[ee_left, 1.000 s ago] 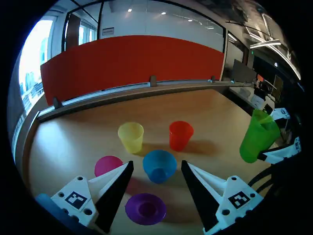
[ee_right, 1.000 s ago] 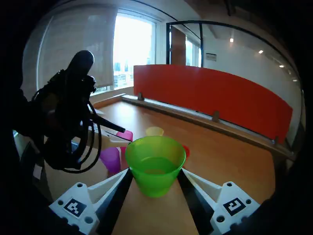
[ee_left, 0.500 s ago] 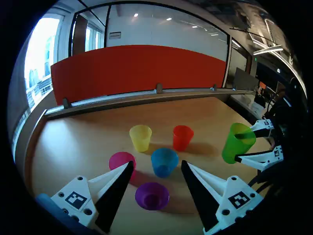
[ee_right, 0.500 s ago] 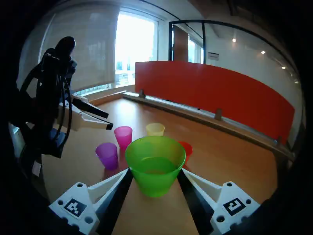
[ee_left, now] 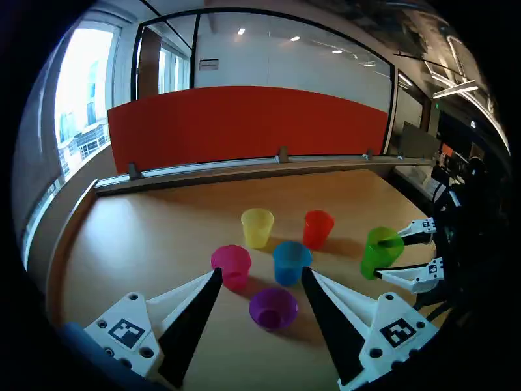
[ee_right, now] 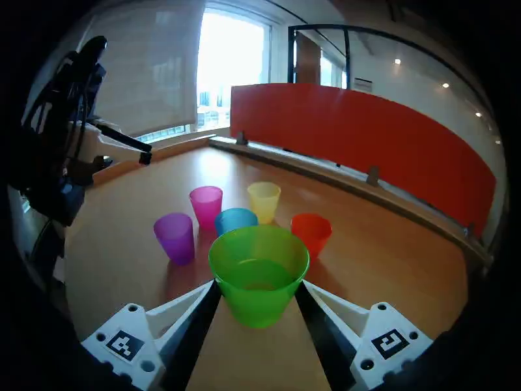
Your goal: Pour water
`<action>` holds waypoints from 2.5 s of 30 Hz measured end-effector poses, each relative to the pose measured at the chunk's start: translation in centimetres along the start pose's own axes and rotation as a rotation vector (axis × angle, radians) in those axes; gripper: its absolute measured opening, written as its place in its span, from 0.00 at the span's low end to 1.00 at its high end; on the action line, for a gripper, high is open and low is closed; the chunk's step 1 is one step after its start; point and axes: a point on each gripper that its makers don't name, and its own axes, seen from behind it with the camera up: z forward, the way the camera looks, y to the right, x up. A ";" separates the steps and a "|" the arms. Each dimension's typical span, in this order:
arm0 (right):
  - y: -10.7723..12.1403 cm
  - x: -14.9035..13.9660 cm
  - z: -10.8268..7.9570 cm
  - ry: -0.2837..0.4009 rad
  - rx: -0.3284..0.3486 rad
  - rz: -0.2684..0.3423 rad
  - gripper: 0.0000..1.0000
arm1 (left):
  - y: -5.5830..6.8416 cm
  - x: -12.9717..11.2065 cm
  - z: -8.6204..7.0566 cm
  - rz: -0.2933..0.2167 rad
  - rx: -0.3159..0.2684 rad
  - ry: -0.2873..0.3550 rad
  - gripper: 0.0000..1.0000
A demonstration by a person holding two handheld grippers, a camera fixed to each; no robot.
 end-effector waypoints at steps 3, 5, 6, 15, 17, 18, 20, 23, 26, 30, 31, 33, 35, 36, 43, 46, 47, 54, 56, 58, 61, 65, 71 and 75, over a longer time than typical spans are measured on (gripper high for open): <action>-0.1 -1.3 0.7 -0.021 0.005 -0.007 0.84 | -0.6 -0.3 -0.8 -0.013 0.018 0.000 0.90; -0.2 -1.9 1.0 -0.031 0.007 -0.012 0.84 | -1.0 -0.5 -1.2 -0.017 0.029 0.000 0.90; -0.2 -2.3 1.2 -0.036 0.008 -0.014 0.84 | -1.2 -0.6 -1.4 -0.019 0.036 0.000 0.90; -0.4 -5.0 2.7 -0.077 0.010 -0.001 0.84 | -1.8 -1.2 -2.8 -0.013 0.064 0.002 0.90; -0.5 -5.5 3.0 -0.088 0.013 0.001 0.84 | -1.9 -1.3 -2.9 -0.020 0.068 0.001 0.90; -0.6 -5.8 3.2 -0.093 0.014 0.002 0.84 | -1.9 -1.4 -3.0 -0.023 0.070 0.001 0.90; -0.7 -6.1 3.4 -0.099 0.018 0.003 0.83 | -2.0 -1.5 -3.1 -0.029 0.073 -0.001 0.90; -0.9 -6.5 3.6 -0.105 0.019 0.005 0.84 | -2.2 -1.7 -3.3 -0.031 0.076 -0.003 0.90; -1.0 -6.9 3.8 -0.113 0.019 0.009 0.84 | -2.4 -1.8 -3.5 -0.029 0.079 -0.004 0.90; -1.1 -7.2 4.0 -0.121 0.020 0.014 0.83 | -2.5 -1.9 -3.7 -0.026 0.080 -0.007 0.90; -1.1 -7.2 4.0 -0.120 0.020 0.015 0.84 | -2.5 -1.9 -3.7 -0.026 0.080 -0.008 0.90; -1.1 -7.2 4.0 -0.120 0.020 0.017 0.84 | -2.4 -2.0 -3.6 -0.027 0.080 -0.008 0.90; -1.1 -7.4 4.0 -0.126 0.019 0.021 0.84 | -2.4 -2.0 -3.6 -0.030 0.077 -0.008 0.90; -1.0 -7.5 3.9 -0.128 0.018 0.023 0.84 | -2.3 -2.0 -3.6 -0.031 0.076 -0.008 0.90; -0.8 -7.9 3.9 -0.145 0.009 0.016 0.84 | -2.2 -2.0 -3.4 -0.028 0.072 -0.010 0.90; -0.8 -8.0 3.8 -0.154 0.005 0.012 0.85 | -2.1 -1.9 -3.3 -0.030 0.071 -0.010 0.90; -0.8 -8.0 3.8 -0.156 0.004 0.011 0.86 | -2.1 -1.9 -3.3 -0.031 0.070 -0.009 0.90; -0.5 -8.2 3.6 -0.167 -0.007 0.024 0.96 | -2.1 -2.0 -3.2 -0.032 0.071 -0.009 0.90; -0.4 -8.1 3.4 -0.167 -0.006 0.028 0.97 | -2.1 -1.9 -3.2 -0.030 0.071 -0.007 0.90; -0.4 -8.2 3.1 -0.169 -0.008 0.025 1.00 | -2.1 -1.9 -3.2 -0.030 0.072 -0.006 0.90; -0.3 -8.4 2.5 -0.176 -0.013 0.015 1.00 | -2.2 -2.0 -3.2 -0.032 0.073 -0.006 0.90; -0.3 -8.6 1.6 -0.184 -0.023 0.010 1.00 | -2.5 -2.0 -3.3 -0.034 0.076 -0.003 0.90; -0.3 -8.4 -0.2 -0.175 -0.054 0.037 1.00 | -3.4 -2.4 -3.6 -0.022 0.083 0.011 0.90; -0.2 -8.1 -1.5 -0.171 -0.086 0.049 1.00 | -4.2 -3.0 -3.9 -0.015 0.098 0.009 0.90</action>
